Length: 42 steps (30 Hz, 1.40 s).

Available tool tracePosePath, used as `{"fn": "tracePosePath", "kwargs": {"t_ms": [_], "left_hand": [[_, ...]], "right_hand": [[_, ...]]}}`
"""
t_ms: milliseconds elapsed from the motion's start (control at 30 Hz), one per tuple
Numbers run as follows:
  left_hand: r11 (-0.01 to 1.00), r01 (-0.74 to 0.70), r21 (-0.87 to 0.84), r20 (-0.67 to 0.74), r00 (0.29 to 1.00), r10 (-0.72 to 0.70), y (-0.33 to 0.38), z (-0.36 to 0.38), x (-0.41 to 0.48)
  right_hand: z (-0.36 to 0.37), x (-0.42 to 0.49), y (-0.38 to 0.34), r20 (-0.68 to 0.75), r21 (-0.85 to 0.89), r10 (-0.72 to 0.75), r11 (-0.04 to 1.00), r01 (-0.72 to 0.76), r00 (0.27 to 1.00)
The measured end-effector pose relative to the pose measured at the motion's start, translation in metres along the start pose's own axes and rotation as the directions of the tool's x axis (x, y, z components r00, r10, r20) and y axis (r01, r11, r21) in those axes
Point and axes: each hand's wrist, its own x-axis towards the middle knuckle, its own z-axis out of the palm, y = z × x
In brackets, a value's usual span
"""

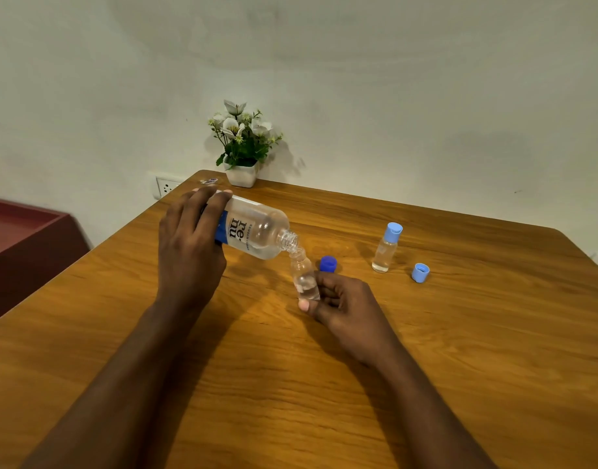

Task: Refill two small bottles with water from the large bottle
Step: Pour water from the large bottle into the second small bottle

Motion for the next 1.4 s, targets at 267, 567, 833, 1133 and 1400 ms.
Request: {"fn": "tracePosePath", "kwargs": {"t_ms": [267,567,833,1133,1400], "left_hand": [[1.000,0.000,0.000,0.000,1.000,0.000,0.0003,-0.0012,-0.0017],[1.000,0.004,-0.002,0.007,1.000,-0.004,0.0016,-0.0016,-0.0012],[1.000,0.008,-0.001,0.007,1.000,-0.008,0.0010,-0.0016,-0.0010],[1.000,0.002,-0.004,-0.001,1.000,-0.002,0.0022,-0.0030,-0.0019],[1.000,0.003,-0.001,-0.001,1.000,-0.003,0.0020,-0.0027,-0.0014]], "right_hand": [[-0.0005,-0.0003,0.0003,0.006,0.006,0.004,1.000,-0.004,1.000],[-0.0007,-0.0004,-0.0013,0.006,0.002,0.017,1.000,-0.018,1.000],[-0.0013,-0.0007,-0.0016,0.012,0.004,0.015,1.000,-0.015,1.000],[0.0000,-0.0005,0.0011,-0.003,0.015,-0.001,1.000,0.001,1.000],[0.0002,0.0001,0.0010,-0.003,-0.003,-0.005,1.000,0.005,1.000]]}}
